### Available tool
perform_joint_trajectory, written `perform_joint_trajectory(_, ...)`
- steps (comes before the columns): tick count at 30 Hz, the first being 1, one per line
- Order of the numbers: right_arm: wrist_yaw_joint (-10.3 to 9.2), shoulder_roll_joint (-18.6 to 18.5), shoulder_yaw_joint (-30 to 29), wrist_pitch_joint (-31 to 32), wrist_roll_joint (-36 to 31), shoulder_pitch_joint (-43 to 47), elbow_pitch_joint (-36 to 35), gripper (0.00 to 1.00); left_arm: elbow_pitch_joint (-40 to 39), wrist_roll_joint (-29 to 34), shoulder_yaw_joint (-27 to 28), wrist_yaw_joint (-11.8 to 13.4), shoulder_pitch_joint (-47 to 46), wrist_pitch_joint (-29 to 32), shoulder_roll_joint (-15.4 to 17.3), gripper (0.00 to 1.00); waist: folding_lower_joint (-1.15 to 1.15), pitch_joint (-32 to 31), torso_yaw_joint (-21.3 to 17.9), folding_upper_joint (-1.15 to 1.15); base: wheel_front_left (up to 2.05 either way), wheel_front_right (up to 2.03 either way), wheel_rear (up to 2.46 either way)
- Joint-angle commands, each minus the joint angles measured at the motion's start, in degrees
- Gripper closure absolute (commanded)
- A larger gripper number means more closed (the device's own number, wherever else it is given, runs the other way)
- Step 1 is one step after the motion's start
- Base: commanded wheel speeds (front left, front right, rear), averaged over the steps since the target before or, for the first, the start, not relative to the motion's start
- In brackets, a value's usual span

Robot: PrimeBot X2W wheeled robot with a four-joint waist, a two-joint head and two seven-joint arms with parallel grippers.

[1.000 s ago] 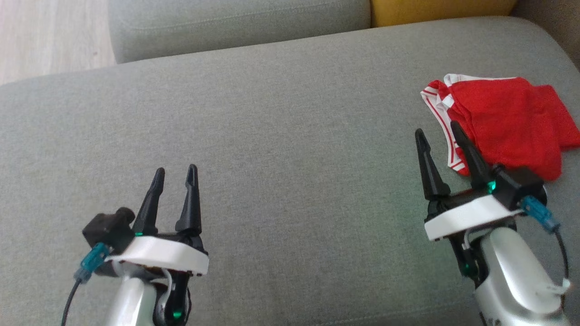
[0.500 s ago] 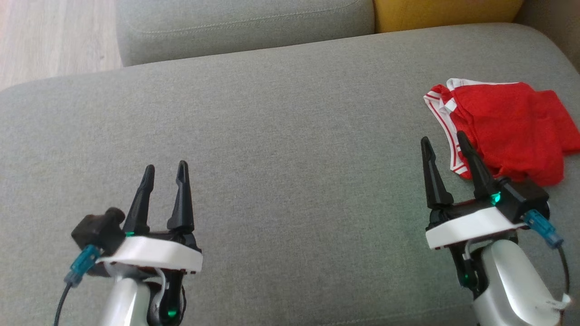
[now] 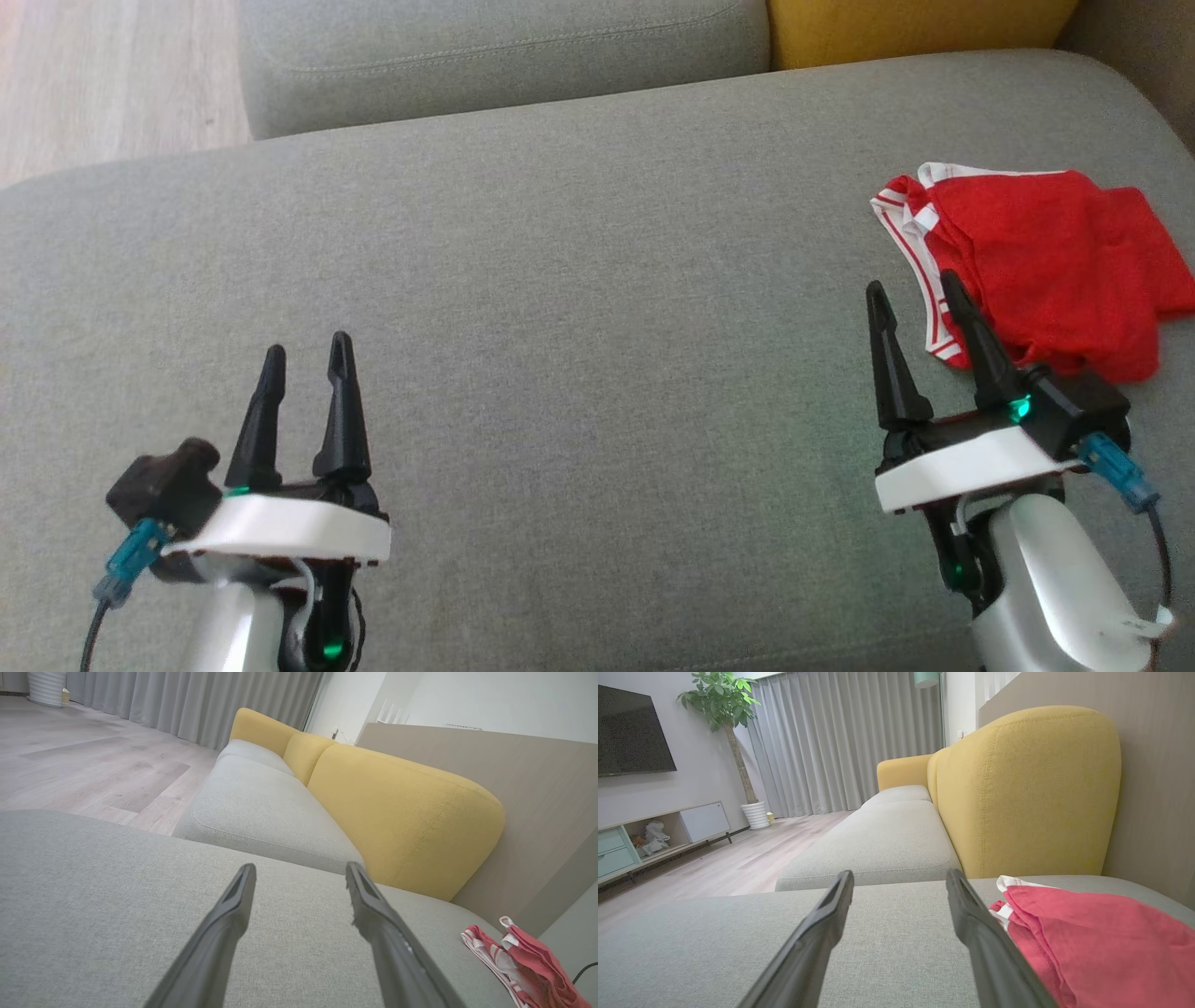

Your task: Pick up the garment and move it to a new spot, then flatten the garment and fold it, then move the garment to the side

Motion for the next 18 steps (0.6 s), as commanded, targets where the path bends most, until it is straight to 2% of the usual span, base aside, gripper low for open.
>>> perform_joint_trajectory(1, -0.05, 0.6, 1.1, -0.6, -0.6, -1.1, -2.1, 0.0, -1.9, -0.1, 2.0, 0.0, -1.4, -0.3, 0.5, 0.0, 0.0, 0.1, -0.1, 0.0, 0.0, 0.0, 0.0)
perform_joint_trajectory(9, -0.05, 0.6, 1.5, -0.6, -0.4, -1.1, -2.1, 0.0, -2.3, -0.6, 2.8, 0.0, -1.2, -0.3, 0.5, 0.0, 0.0, 0.0, -0.5, 0.0, 0.0, 0.0, 0.0)
perform_joint_trajectory(10, 0.0, 0.2, 0.2, 0.0, -0.3, 0.0, 0.1, 1.0, -0.1, -0.1, 0.4, 0.0, 0.1, 0.0, 0.0, 1.0, 0.0, 0.0, -0.5, 0.0, 0.0, 0.0, 0.0)
perform_joint_trajectory(18, 0.0, 0.2, 0.0, 0.7, 2.9, 1.1, 1.7, 1.0, 2.2, -2.7, 0.4, -0.2, 0.5, 0.8, -0.1, 1.0, 0.0, -0.1, -0.3, 0.0, 0.0, 0.0, 0.0)
